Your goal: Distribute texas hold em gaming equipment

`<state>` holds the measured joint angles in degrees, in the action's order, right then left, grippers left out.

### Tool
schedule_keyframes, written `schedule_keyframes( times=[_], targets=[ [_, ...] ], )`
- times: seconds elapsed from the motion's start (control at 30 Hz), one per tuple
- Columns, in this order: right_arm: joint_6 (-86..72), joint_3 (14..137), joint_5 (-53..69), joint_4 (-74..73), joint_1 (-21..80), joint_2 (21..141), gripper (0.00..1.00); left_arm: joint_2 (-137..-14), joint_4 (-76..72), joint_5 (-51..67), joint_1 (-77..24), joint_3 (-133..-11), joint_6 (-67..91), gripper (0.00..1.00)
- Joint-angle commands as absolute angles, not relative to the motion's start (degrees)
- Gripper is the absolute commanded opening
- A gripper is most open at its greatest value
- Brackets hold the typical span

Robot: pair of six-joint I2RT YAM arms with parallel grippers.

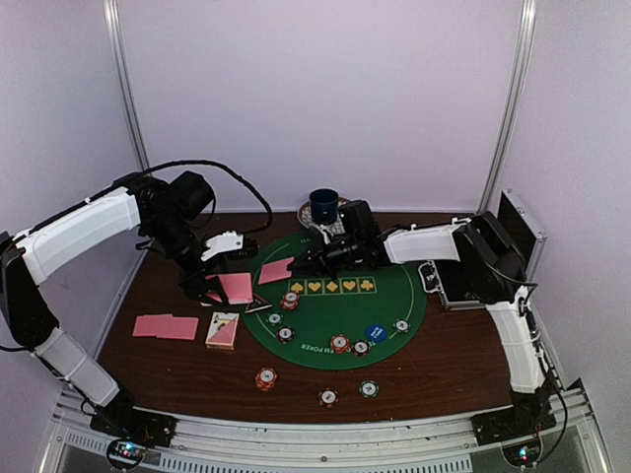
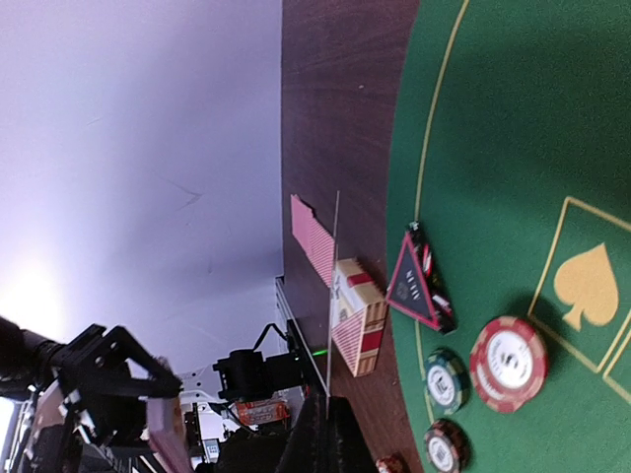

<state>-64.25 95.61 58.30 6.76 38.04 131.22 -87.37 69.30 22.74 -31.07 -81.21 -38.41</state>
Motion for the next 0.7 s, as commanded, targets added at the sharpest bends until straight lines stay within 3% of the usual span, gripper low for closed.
schedule_keyframes(
  times=[0.0, 0.3, 0.57, 0.63, 0.67],
  targets=[
    [-62.2, 104.8, 55.9, 5.3, 39.3, 137.4, 0.0, -86.4, 69.8, 25.0, -30.7, -82.4, -38.7, 0.01],
    [-58.3, 118.4, 50.8, -3.3, 40.8, 147.9, 0.0, -86.1, 69.8, 26.0, -30.7, -82.7, -38.4, 0.01],
    [-49.4, 119.9, 44.2, -15.9, 41.0, 147.0, 0.12, -86.1, 69.8, 27.0, -30.7, -82.9, -38.0, 0.01],
    [-47.3, 120.9, 43.2, -19.1, 41.0, 146.7, 0.25, -86.3, 69.8, 27.2, -30.6, -82.8, -37.9, 0.01],
    [-46.3, 121.2, 42.6, -20.5, 41.0, 146.5, 0.39, -86.3, 69.9, 27.4, -30.6, -82.9, -37.9, 0.01]
  ],
)
